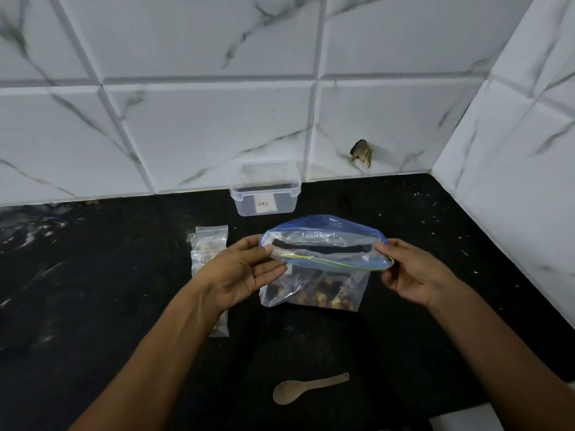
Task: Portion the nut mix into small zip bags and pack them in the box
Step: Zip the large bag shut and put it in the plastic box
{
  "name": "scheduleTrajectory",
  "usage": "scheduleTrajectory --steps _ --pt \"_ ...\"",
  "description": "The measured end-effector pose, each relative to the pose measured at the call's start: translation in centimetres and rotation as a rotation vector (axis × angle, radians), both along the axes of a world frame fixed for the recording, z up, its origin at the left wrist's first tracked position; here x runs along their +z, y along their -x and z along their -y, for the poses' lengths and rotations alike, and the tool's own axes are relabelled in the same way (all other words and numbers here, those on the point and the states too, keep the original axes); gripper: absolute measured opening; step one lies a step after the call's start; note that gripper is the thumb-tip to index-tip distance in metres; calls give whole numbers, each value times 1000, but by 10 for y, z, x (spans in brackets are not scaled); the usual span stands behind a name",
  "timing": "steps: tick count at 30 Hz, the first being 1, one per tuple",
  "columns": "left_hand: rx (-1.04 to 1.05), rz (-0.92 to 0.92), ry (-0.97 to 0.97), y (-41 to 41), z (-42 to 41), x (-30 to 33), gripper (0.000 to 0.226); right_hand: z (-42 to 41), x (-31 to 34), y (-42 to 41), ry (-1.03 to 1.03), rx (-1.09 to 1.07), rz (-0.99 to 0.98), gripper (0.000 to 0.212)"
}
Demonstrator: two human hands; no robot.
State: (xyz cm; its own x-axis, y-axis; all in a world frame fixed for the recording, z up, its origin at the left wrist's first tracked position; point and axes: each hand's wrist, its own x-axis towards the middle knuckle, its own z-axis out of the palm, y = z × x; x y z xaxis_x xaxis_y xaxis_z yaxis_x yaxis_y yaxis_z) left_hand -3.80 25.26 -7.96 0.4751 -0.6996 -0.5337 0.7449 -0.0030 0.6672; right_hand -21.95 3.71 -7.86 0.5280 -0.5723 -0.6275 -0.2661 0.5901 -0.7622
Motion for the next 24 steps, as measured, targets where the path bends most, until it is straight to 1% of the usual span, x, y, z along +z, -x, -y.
scheduleTrajectory --steps 3,4,5,7,8,9,10,11,12,13,15,16,17,18,19,20,21,23,24 --pt "33 43 -63 3 5 4 16 -3 -3 -5 82 -14 15 14" --pt "55 73 -110 5 8 4 18 -5 -4 -7 172 -17 3 14" --pt "82 129 -178 6 12 3 20 -7 -6 -8 346 -11 -62 14" --pt "160 313 -339 10 17 -1 25 -10 -10 -11 863 -9 -320 14" --pt "196 419 -402 12 18 -3 27 -13 -11 -12 1086 -36 -435 14" --pt "213 517 -444 13 20 -5 28 -15 -9 -12 1223 -64 -483 15" --pt "209 594 -460 14 21 -6 29 -18 -7 -13 1279 -89 -469 17" --pt "187 651 -464 15 21 -6 27 -16 -7 -13 1268 -86 -437 17" --pt "160 687 -463 14 21 -6 24 -14 -4 -12 1170 -69 -374 16" --pt "135 707 -459 14 20 -6 18 -10 0 -11 990 -53 -279 15" --pt "103 736 -453 10 15 -6 6 -8 10 -7 521 13 -43 14" --pt "93 782 -472 7 13 -7 6 -7 14 -4 350 49 34 16" --pt "79 862 -516 4 10 -9 8 -5 16 -2 245 54 84 18" --pt "66 958 -573 1 8 -11 10 -3 16 1 210 52 93 21" --pt "58 1048 -624 0 6 -12 10 -2 14 2 225 39 80 23" --pt "54 1126 -655 0 5 -12 10 -2 11 3 353 43 7 24" --pt "49 1188 -666 2 6 -11 10 -2 7 4 604 69 -129 25" --pt "22 1287 -686 6 7 -8 12 -4 -1 5 1178 148 -445 22" --pt "-2 1317 -696 8 8 -7 13 -7 -3 4 1383 172 -554 21"
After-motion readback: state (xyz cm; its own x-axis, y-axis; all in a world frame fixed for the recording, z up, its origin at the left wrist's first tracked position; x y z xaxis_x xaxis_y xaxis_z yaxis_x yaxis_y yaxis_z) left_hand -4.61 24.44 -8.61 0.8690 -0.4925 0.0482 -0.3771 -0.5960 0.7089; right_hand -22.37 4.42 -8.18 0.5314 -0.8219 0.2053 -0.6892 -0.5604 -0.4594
